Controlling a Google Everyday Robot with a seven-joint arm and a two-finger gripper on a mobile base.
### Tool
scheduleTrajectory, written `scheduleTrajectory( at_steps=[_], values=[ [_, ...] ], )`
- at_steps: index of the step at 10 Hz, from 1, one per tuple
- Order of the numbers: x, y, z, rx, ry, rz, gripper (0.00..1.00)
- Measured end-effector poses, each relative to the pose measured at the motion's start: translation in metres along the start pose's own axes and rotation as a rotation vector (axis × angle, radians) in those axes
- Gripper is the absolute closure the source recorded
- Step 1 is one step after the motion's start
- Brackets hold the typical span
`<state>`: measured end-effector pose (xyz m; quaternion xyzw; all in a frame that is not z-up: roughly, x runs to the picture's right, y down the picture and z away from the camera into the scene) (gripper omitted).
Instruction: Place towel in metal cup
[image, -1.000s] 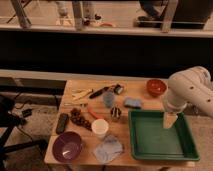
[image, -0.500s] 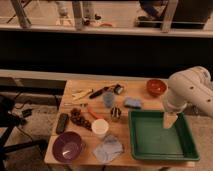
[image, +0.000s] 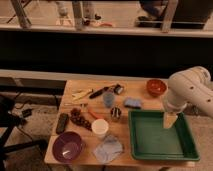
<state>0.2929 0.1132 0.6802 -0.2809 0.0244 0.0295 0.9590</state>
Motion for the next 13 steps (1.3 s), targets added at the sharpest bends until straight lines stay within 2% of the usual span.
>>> scheduleTrajectory(
  at_steps=[9, 13],
  values=[
    [0.0, 0.0, 0.0, 0.002, -0.002, 0.001, 0.2],
    [-0.019, 0.008, -0.004, 0.045, -0.051, -0.034, 0.2]
  ],
)
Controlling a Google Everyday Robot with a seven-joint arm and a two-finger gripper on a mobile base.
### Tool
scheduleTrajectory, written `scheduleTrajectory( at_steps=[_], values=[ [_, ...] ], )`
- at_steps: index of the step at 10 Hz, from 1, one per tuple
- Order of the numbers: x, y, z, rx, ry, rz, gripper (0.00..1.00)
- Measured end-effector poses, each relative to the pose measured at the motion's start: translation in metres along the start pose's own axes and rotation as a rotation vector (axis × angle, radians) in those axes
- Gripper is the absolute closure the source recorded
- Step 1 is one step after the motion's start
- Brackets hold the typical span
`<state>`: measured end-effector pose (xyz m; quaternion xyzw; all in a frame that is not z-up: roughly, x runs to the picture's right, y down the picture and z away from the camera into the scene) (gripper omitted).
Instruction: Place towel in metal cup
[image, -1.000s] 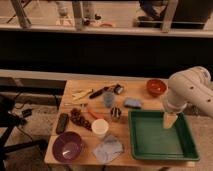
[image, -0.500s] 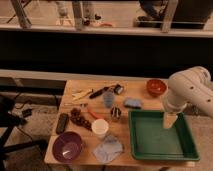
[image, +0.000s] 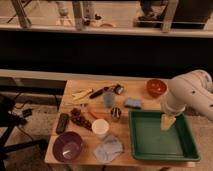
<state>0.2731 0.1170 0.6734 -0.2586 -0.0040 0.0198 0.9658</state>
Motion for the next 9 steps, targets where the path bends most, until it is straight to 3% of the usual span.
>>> scheduleTrajectory(
  at_steps=[4, 7, 9],
  values=[
    [-0.02, 0.012, -0.004, 0.004, -0.028, -0.057, 0.2],
    [-0.056, 0.046, -0.013, -0.027, -0.065, -0.165, 0.2],
    [-0.061, 0.053, -0.015, -0.032, -0.069, -0.186, 0.2]
  ],
)
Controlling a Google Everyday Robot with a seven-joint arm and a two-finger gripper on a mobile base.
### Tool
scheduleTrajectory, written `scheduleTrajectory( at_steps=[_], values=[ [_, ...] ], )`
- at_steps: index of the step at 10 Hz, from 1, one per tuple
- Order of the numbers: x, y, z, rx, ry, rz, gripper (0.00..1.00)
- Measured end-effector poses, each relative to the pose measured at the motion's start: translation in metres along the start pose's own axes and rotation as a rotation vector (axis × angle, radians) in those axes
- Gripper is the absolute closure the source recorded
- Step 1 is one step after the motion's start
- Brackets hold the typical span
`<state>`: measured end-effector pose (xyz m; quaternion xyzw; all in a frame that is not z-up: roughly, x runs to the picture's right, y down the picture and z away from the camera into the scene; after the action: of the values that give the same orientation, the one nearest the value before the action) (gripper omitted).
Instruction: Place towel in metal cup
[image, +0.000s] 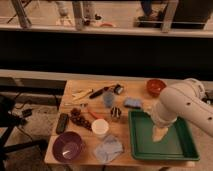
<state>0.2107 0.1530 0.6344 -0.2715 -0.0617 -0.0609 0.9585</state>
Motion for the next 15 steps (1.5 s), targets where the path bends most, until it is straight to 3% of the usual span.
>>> scheduleTrajectory(
  at_steps=[6, 8, 11, 15],
  values=[
    [-0.003, 0.005, 0.003, -0.006, -0.002, -0.01, 0.2],
    [-0.027, 0.026, 0.011, -0.018, -0.023, -0.049, 0.2],
    [-0.091, 0.068, 0.022, -0.029, -0.084, -0.121, 0.2],
    [-0.154, 0.086, 0.041, -0.037, -0.166, -0.23, 0.2]
  ],
)
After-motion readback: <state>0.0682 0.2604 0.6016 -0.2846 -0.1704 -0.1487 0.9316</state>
